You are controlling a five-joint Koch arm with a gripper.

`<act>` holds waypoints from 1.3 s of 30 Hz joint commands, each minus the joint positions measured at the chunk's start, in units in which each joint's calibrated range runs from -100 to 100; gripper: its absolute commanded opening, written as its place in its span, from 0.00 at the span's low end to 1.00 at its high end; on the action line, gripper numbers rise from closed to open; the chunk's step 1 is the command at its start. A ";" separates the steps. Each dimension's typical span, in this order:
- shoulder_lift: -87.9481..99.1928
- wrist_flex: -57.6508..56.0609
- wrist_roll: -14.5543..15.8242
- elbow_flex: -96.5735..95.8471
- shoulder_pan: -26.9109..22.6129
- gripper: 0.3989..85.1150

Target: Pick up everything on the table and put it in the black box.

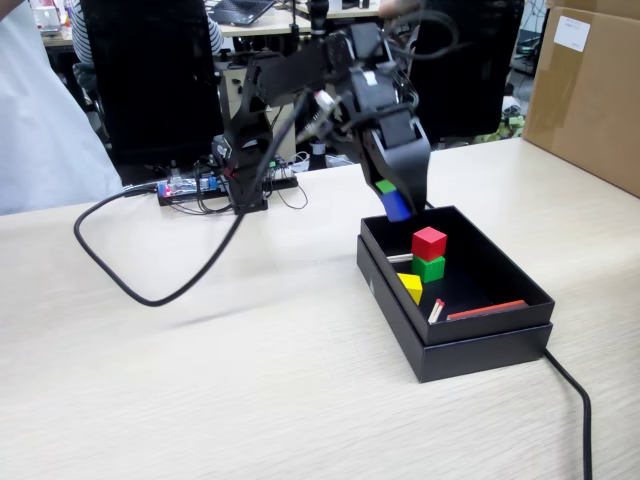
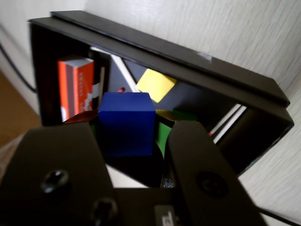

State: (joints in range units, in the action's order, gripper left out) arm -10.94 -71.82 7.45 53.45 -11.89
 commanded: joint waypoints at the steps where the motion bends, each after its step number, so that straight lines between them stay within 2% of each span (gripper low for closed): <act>1: -4.95 0.33 -0.20 4.76 -0.98 0.06; 9: -12.53 -0.19 0.59 4.12 -1.03 0.07; 11: -12.76 -1.32 0.63 3.13 -0.98 0.28; 12: -12.64 -1.83 0.63 3.13 -0.98 0.32; 13: -11.61 -2.96 0.59 2.67 -0.98 0.44; 14: -9.77 -2.96 0.63 1.86 -1.03 0.48; 17: 0.10 -3.22 0.59 0.04 -0.73 0.50; 26: 47.14 -3.22 0.49 -9.66 1.66 0.54; 31: 66.07 -0.88 -1.12 -31.96 6.74 0.57; 33: 76.97 6.03 -2.00 -48.10 8.69 0.57; 36: 96.48 23.91 -3.71 -78.74 11.82 0.56; 39: 105.77 31.43 -3.57 -93.79 12.55 0.56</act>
State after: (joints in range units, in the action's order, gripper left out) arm 86.28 -49.44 4.27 -37.29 0.12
